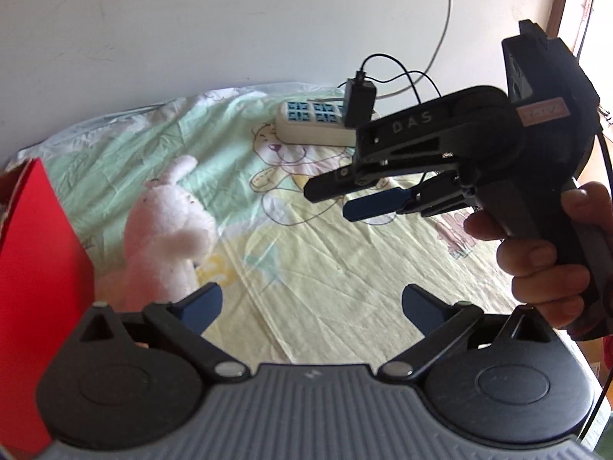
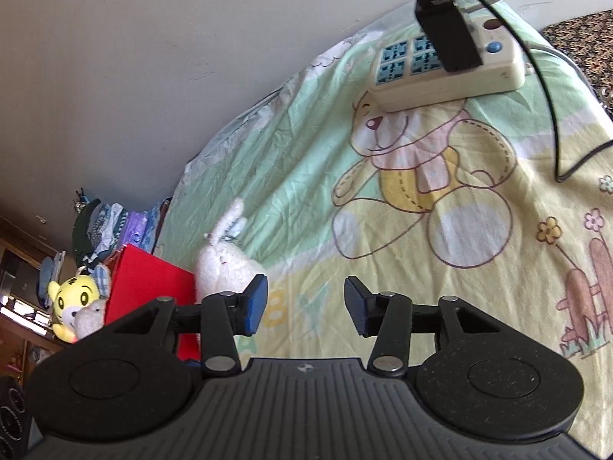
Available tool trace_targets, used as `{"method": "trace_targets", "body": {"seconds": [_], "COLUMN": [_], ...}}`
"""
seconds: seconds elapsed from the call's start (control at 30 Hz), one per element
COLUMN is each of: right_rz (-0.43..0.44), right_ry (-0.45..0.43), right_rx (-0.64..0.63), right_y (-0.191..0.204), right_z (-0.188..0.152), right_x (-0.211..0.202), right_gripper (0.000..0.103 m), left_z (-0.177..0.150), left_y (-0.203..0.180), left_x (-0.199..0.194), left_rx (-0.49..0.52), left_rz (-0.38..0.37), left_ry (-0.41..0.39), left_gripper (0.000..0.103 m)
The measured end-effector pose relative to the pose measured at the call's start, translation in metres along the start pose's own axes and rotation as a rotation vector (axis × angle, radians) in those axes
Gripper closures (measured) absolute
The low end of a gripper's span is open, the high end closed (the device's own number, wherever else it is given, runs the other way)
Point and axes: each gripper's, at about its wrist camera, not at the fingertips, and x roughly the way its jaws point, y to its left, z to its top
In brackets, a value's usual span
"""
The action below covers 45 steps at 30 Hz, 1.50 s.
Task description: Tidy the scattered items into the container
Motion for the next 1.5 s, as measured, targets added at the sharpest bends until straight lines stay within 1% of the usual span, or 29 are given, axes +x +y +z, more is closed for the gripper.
{"method": "trace_targets", "body": {"seconds": [0.07,0.17,0.23,0.27,0.3,0.4,0.43,0.47,0.57,0.67,0.83,0.97,1.1,1.2,1.27,1.33,1.4,1.5], "right_rz": [0.021,0.030,0.034,0.028,0.020,0.029,0.036,0.037,0.060,0.082,0.093,0.095,0.070,0.040,0.001,-0.036,-0.055,-0.084], "right_ry": [0.030,0.088,0.096,0.095,0.098,0.128,0.131,0.128,0.134,0.138,0.121,0.095,0.072,0.065,0.057,0.047,0.030,-0.005], "right_rx": [-0.054,-0.110,-0.134,-0.147,-0.158,-0.171,-0.172,-0.173,-0.154,-0.098,0.001,0.074,0.119,0.129,0.120,0.119,0.130,0.159], "right_y": [0.014,0.031,0.039,0.042,0.044,0.048,0.049,0.050,0.047,0.033,0.000,-0.026,-0.039,-0.041,-0.042,-0.047,-0.053,-0.063], "right_z": [0.004,0.006,0.008,0.009,0.010,0.011,0.010,0.010,0.009,0.010,0.004,-0.005,-0.015,-0.023,-0.026,-0.029,-0.031,-0.034], "right_x": [0.014,0.043,0.057,0.063,0.069,0.084,0.085,0.085,0.083,0.070,0.034,0.008,-0.011,-0.018,-0.024,-0.031,-0.040,-0.056], "right_gripper": [0.045,0.045,0.044,0.041,0.041,0.041,0.045,0.047,0.053,0.056,0.056,0.056,0.056,0.056,0.056,0.056,0.056,0.056], "left_z": [-0.001,-0.005,-0.009,-0.011,-0.012,-0.014,-0.014,-0.014,-0.015,-0.013,-0.014,-0.013,-0.010,-0.006,-0.005,-0.006,-0.007,-0.010], "left_y": [0.010,0.022,0.027,0.028,0.030,0.034,0.036,0.039,0.048,0.046,0.037,0.029,0.025,0.015,0.004,-0.010,-0.026,-0.045], "left_x": [0.003,0.009,0.012,0.014,0.015,0.022,0.024,0.026,0.031,0.032,0.027,0.034,0.041,0.042,0.039,0.034,0.030,0.031], "left_rx": [-0.030,-0.058,-0.063,-0.064,-0.064,-0.072,-0.078,-0.086,-0.121,-0.114,-0.083,-0.065,-0.052,-0.029,-0.014,0.025,0.075,0.109], "left_rz": [0.045,0.102,0.127,0.137,0.145,0.160,0.162,0.162,0.138,0.122,0.051,0.031,0.006,-0.009,-0.036,-0.066,-0.078,-0.127], "left_ry": [0.006,0.025,0.037,0.042,0.046,0.054,0.057,0.060,0.080,0.073,0.067,0.074,0.090,0.091,0.080,0.069,0.056,0.068], "left_gripper": [0.003,0.003,0.003,0.003,0.003,0.003,0.003,0.003,0.003,0.003,0.003,0.003,0.003,0.003,0.003,0.003,0.003,0.003]}}
